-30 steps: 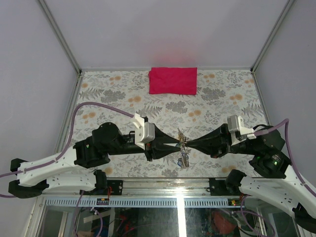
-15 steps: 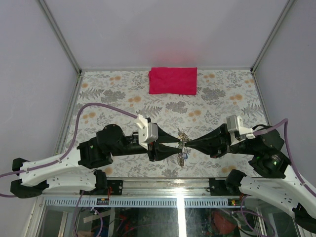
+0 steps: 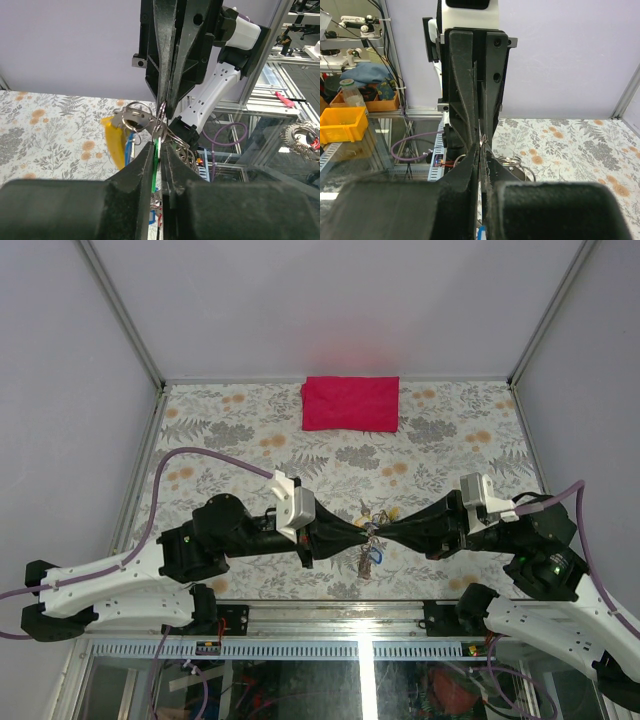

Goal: Put the keys on the keyring

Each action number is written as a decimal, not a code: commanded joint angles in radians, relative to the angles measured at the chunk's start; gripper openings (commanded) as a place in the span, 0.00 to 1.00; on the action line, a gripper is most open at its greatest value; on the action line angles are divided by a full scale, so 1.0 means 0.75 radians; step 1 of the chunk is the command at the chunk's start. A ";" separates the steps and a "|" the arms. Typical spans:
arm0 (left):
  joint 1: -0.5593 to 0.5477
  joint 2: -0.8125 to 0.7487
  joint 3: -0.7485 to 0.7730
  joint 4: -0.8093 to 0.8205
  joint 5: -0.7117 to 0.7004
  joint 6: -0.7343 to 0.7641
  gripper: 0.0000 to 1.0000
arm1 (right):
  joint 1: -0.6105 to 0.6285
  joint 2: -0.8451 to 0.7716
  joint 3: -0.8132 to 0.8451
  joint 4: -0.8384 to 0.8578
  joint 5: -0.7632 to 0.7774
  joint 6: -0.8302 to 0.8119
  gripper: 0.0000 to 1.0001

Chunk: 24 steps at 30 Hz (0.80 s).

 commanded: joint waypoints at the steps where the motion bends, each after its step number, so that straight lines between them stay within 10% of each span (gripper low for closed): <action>1: 0.003 -0.021 -0.004 0.092 -0.027 0.001 0.05 | 0.000 -0.012 0.018 0.128 0.008 0.013 0.00; 24: 0.003 0.085 0.377 -0.578 0.013 0.303 0.00 | -0.001 0.017 0.061 0.016 -0.026 -0.030 0.00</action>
